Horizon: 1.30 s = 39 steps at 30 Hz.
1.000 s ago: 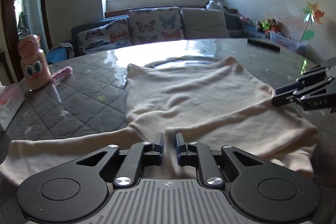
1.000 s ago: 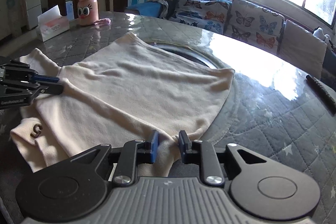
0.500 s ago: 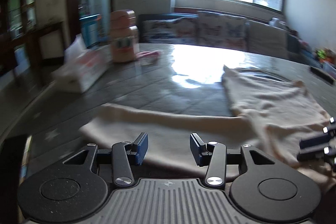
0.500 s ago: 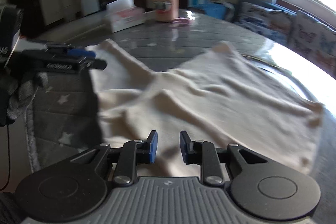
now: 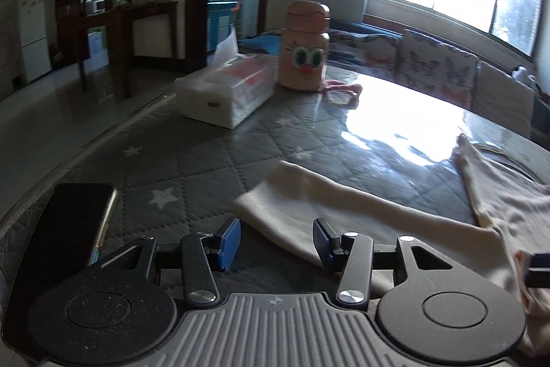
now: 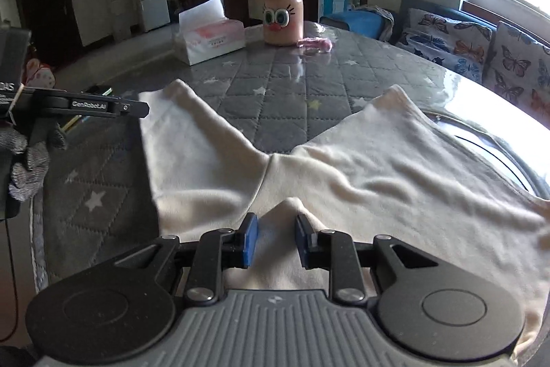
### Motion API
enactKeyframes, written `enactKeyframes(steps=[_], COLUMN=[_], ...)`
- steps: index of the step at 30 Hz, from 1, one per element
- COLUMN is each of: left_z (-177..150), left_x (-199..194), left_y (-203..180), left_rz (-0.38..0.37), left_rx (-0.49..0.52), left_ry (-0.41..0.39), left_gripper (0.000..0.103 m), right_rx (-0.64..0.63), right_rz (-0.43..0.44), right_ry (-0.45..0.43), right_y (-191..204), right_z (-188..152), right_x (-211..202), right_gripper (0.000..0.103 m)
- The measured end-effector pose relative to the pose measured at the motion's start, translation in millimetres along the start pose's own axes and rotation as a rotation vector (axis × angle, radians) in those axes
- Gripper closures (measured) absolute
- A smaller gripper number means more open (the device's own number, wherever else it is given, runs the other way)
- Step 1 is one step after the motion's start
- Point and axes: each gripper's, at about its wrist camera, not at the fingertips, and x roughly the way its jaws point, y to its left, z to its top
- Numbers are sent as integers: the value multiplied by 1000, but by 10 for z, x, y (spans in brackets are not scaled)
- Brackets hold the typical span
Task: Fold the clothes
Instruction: 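Grasp the other sleeve with the left gripper and lift it, then fold the held sleeve across the shirt body with the left gripper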
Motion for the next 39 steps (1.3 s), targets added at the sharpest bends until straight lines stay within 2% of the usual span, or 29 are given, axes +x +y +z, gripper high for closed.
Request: enactKeyframes(steps=[7,9,10,11,13,17,22,27,33,37,39], left_z=[76,88,96,110,152,269,379,374,208,52,-45], left_x=[186,205,214,208,151,-116,-542,-875,-1065,-1094,-1079], left_y=[26,11,5,4,-27,-261,-792,-1410,-2048,-2369,-2487], left_rz=[35,41,44,36,19,-40,-211,-427,-658,-772,-804], left_rx=[-49,-47,-46,-54,-64,-34,58,156,273,357,399], left_ry=[13,8,6,4,-8,-68,-146,-181,-171,-145,-115], left_gripper=[57,71,84,92,97,98,98,98,98,98,96], right_rx=[24,41,48,57,82,124,177,230,282,316,335], right_rz=[-24,-35,-41,-48,-64,-97,-132,-160,-192,-216,-225], right_ry=[-27,-38,-43,-48,-62,-83,-96,-124,-153,-157,-157], right_y=[-59,-95,-108,-126,-179,-275,-396,-506,-622,-695,-727], right_z=[-60,-99,-115,-135,-192,-308,-468,-618,-784,-900,-951], right_x=[-222,-312,-347,-391,-507,-681,-829,-973,-1148,-1243,-1270], right_gripper=[79,79,79,79,79,79,79,79,79,79,79])
